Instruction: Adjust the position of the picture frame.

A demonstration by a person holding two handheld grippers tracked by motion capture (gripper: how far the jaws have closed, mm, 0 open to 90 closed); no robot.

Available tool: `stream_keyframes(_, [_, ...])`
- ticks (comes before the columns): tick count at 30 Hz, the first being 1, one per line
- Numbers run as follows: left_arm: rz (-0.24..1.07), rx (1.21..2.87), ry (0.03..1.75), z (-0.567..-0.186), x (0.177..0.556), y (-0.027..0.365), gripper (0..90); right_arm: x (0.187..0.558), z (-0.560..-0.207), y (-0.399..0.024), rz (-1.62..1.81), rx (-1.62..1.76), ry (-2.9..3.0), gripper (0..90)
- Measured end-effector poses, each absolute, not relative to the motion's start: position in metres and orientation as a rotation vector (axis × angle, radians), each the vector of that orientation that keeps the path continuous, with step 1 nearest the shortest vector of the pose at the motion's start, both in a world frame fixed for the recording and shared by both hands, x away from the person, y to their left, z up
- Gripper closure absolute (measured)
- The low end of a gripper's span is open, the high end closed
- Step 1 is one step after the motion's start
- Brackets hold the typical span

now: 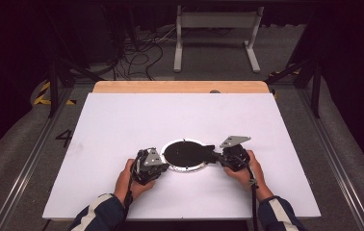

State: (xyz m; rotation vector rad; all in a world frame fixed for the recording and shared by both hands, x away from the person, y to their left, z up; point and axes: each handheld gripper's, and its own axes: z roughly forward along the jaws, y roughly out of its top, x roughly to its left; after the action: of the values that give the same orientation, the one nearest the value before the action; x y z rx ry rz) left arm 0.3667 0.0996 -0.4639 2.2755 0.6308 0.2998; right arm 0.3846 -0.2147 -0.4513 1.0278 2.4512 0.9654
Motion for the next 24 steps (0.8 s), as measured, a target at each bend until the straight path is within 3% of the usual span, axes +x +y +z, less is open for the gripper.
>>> stream_keyframes(24, [0.379, 2.260, 0.633, -0.466, 0.381, 0.099, 88.5, 0.352, -0.450, -0.209, 1.004, 0.947, 2.510, 90.0])
